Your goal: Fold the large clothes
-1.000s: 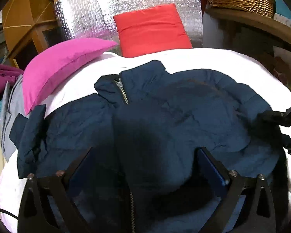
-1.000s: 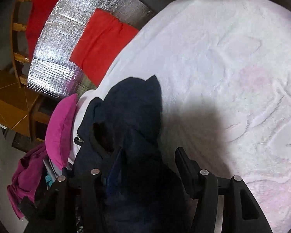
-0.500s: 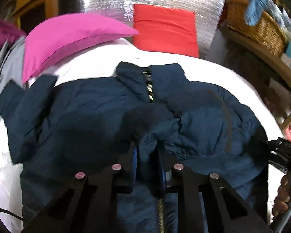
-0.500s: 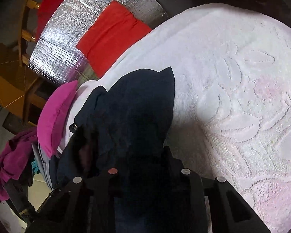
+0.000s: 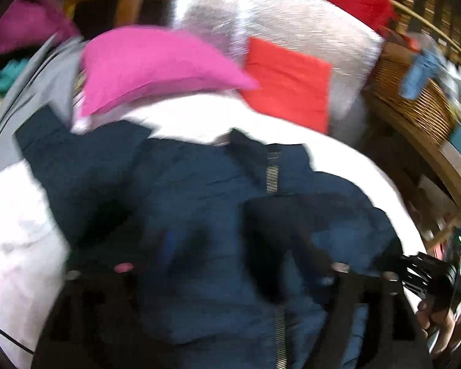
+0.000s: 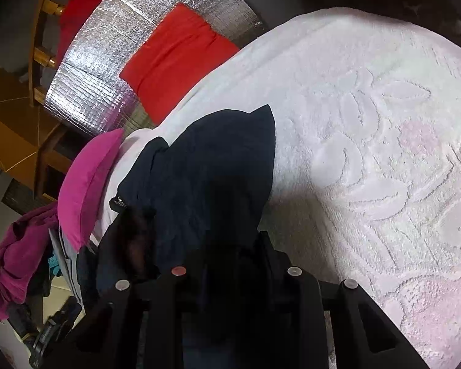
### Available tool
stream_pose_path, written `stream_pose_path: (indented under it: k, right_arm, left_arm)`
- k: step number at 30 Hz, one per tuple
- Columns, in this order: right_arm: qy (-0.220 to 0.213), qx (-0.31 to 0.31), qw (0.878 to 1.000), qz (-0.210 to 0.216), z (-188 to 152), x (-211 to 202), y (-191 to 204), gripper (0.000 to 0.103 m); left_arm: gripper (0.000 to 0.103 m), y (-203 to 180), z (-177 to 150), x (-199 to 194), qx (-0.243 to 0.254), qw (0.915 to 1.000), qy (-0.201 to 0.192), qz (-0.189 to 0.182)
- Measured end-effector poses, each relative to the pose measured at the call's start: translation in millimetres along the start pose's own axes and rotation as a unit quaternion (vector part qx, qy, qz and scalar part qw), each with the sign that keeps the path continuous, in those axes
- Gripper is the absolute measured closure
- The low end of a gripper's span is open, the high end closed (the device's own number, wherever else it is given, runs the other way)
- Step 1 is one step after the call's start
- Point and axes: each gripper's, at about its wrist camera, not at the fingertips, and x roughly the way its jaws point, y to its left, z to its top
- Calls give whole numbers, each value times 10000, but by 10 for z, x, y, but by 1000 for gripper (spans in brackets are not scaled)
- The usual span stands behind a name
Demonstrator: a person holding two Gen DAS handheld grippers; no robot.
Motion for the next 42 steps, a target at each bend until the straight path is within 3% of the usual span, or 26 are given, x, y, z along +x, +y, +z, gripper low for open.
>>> stream_pose_path:
  k: [3,7,13,15,16,17,19,22,27,31,36,39,42]
  right_arm:
    - [30,108,9999,18,-1,20,-36,71]
    - [82,205,9997,47,5,33,-61,70]
    - [98,230,9997,55,-5,53,-70,69]
    - [105,225,9997,81,-12,42,-67,69]
    - [106,232,9996,103,-15,33,-69,69]
    - [103,221,9996,121,-17,22,-66,69]
    - [81,160,9998,121,-13,6,-40,69]
    - [45,19,9999,99,-33,-33,14,69]
    - [-33,-22,9999,97,-36,-115,9,69]
    - [-22,-9,10000,79,-42,-164,-12,69]
    - [63,-41,10000,58,-29,-157,-21,66]
    - [118,-11,9999,104,-43,-139,-37,50]
    - [134,-223,9997,-16,-68,-112,10,47]
  left_arm:
    - [14,-495,-21,97,806,9966,-24,-153]
    - [13,-1033,-82,523,1591,9864,269,308]
    - [13,-1258,-245,897,1864,9798,538,481]
    - [30,-1151,-227,861,1664,9846,473,259]
    - [50,-1061,-191,824,1504,9875,467,88]
    - [62,-995,-153,796,1360,9896,477,-21]
    - [74,-794,-62,723,1032,9936,442,-141]
    - [80,-473,55,477,618,9973,348,-170]
    - [75,-49,160,-9,266,9996,131,-39]
    - [40,290,104,-305,37,9998,169,24]
    - [32,676,-89,-564,-138,9988,267,379]
    - [27,1003,-263,-669,-576,9954,444,622]
    - [27,1343,-415,-697,-1142,9877,682,824]
